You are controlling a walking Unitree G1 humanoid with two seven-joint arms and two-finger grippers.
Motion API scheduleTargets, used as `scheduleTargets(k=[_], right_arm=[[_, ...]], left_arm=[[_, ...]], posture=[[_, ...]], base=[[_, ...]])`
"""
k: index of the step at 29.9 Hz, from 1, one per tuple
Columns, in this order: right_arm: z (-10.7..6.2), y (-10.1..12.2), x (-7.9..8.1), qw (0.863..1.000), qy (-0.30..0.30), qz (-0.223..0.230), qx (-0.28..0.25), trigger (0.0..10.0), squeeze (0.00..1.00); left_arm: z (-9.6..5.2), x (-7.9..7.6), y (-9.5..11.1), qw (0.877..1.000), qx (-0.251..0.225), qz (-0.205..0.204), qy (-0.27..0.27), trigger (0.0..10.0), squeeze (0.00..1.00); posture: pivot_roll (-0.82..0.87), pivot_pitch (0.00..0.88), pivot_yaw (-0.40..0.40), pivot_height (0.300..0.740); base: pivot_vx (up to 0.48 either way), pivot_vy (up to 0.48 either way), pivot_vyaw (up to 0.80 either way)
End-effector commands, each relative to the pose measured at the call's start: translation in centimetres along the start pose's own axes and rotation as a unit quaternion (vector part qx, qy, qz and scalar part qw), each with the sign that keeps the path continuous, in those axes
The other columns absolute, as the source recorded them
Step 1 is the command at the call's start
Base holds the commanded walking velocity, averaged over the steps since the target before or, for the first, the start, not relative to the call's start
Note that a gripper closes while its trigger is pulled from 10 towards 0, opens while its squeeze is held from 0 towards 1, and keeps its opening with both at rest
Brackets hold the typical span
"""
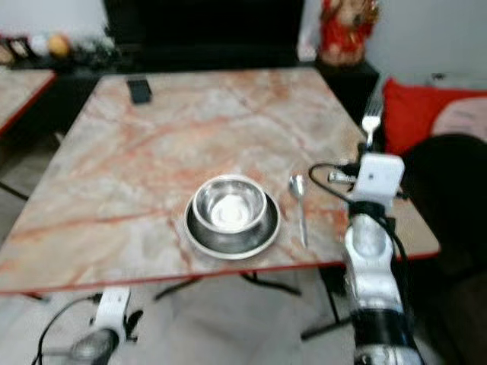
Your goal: Setting the table
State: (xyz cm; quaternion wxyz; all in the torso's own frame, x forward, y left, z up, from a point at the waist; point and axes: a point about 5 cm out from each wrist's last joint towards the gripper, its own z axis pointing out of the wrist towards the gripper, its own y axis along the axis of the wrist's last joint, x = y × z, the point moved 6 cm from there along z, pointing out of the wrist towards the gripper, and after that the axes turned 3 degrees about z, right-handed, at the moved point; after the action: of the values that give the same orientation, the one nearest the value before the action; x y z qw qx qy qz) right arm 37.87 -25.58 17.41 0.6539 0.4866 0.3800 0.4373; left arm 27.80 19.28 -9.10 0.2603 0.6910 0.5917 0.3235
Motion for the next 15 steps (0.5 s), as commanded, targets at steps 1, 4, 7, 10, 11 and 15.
scheduleTargets(k=[1, 4, 7, 10, 11, 15], right_arm=[[0.5, 0.1, 0.5, 1.0, 0.01, -0.001, 0.011, 10.0, 0.0], [1.5, -1.2, -1.4, 0.998, -0.007, -0.006, 0.069, 10.0, 0.0], [1.9, -2.2, -1.9, 0.994, 0.0, 0.003, 0.108, 10.0, 0.0], [2.1, -3.6, -1.6, 0.987, 0.031, -0.011, 0.156, 10.0, 0.0], [2.0, -4.1, -1.5, 0.984, 0.04, -0.013, 0.173, 10.0, 0.0], [1.4, -6.2, 0.0, 0.966, 0.088, 0.018, 0.244, 10.0, 0.0]], left_arm=[[-0.3, 0.7, -1.3, 1.0, 0.021, 0.005, 0.005, 10.0, 0.0], [-0.3, 0.6, -1.3, 1.0, 0.022, 0.005, 0.003, 10.0, 0.0], [-0.3, 0.5, -1.4, 1.0, 0.023, 0.006, 0.001, 10.0, 0.0], [-0.3, 0.4, -1.3, 1.0, 0.024, 0.007, -0.001, 10.0, 0.0], [-0.3, 0.3, -1.3, 1.0, 0.024, 0.007, -0.001, 10.0, 0.0], [-0.2, 0.1, -1.1, 1.0, 0.022, 0.006, -0.003, 10.0, 0.0]], posture=[[0.03, 0.0, -0.007, 0.74], [0.03, 0.0, -0.007, 0.74], [0.01, 0.0, -0.004, 0.74], [0.01, 0.0, -0.004, 0.74], [0.01, 0.0, -0.004, 0.74], [0.01, 0.0, 0.0, 0.74]], base=[[0.0, 0.0, 0.0], [0.0, 0.0, 0.0], [0.0, 0.0, 0.0], [0.0, 0.0, 0.0], [0.0, 0.0, 0.0], [0.0, 0.0, 0.0]])
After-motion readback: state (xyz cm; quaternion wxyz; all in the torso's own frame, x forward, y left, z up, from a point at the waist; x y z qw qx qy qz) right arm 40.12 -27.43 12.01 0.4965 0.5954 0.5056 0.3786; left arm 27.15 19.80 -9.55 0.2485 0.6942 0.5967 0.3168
